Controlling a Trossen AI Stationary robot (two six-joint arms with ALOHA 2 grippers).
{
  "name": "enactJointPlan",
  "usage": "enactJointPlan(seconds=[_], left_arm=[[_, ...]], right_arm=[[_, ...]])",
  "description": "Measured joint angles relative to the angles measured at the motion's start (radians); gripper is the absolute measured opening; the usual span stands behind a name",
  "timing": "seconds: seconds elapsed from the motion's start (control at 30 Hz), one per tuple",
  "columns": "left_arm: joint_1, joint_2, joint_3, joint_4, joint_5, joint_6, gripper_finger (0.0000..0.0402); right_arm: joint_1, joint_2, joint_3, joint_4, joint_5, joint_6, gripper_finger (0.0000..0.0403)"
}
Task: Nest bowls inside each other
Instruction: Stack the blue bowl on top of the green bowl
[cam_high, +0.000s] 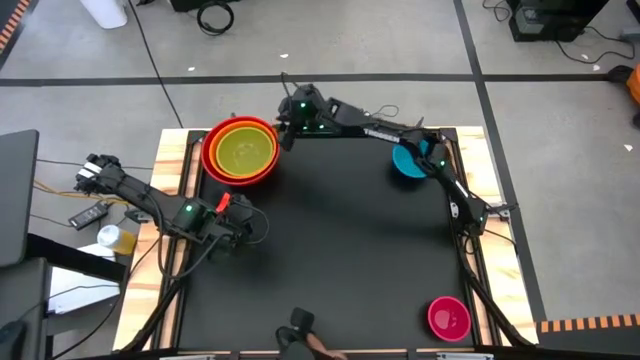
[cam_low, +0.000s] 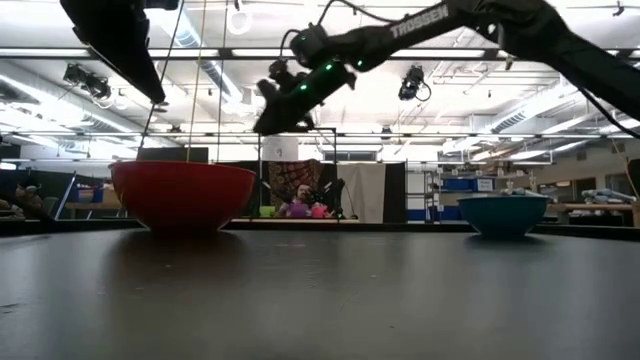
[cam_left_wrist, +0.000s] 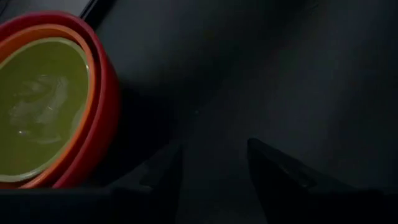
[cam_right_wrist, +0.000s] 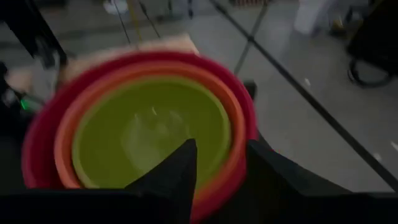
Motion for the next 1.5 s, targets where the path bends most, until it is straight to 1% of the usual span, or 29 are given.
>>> enactJointPlan(seconds=[0.2, 0.33, 0.47, 0.57, 0.63, 0.73, 0.8, 0.93, 1.07, 1.2, 1.33, 1.5], left_arm=[[0.004, 0.000, -0.086, 0.069, -0.013, 0.017, 0.0181], [0.037, 0.000, -0.161, 0.128, -0.013, 0.036, 0.0181], [0.097, 0.000, -0.225, 0.229, -0.008, 0.162, 0.0181], [0.155, 0.000, -0.265, 0.369, 0.046, 0.321, 0.0181], [0.193, 0.000, -0.284, 0.456, 0.094, 0.422, 0.0181], [0.238, 0.000, -0.308, 0.561, 0.152, 0.541, 0.0181], [0.263, 0.000, -0.320, 0.603, 0.174, 0.601, 0.0181], [0.300, 0.000, -0.327, 0.601, 0.185, 0.670, 0.0181], [0.328, 0.000, -0.327, 0.609, 0.185, 0.738, 0.0181], [0.362, 0.000, -0.327, 0.652, 0.185, 0.797, 0.0181], [0.391, 0.000, -0.327, 0.726, 0.185, 0.845, 0.0181], [0.420, 0.000, -0.327, 0.805, 0.198, 0.917, 0.0181]], right_arm=[[-0.047, -0.085, 0.000, -0.270, -0.001, -0.064, 0.0147], [-0.083, -0.123, 0.000, -0.474, -0.022, -0.099, 0.0147], [-0.106, -0.155, 0.000, -0.759, -0.032, -0.137, 0.0146], [-0.112, -0.163, -0.004, -0.965, -0.031, -0.147, 0.0146], [-0.112, -0.177, -0.030, -1.039, -0.024, -0.146, 0.0146], [-0.113, -0.231, -0.119, -1.041, -0.018, -0.130, 0.0145], [-0.117, -0.283, -0.209, -1.023, -0.015, -0.098, 0.0145], [-0.123, -0.437, -0.458, -0.926, 0.043, -0.041, 0.0145], [-0.129, -0.617, -0.724, -0.771, 0.098, 0.020, 0.0145], [-0.130, -0.746, -0.941, -0.656, 0.147, 0.064, 0.0145], [-0.131, -0.806, -1.099, -0.584, 0.196, 0.113, 0.0145], [-0.137, -0.826, -1.207, -0.557, 0.287, 0.152, 0.0145]])
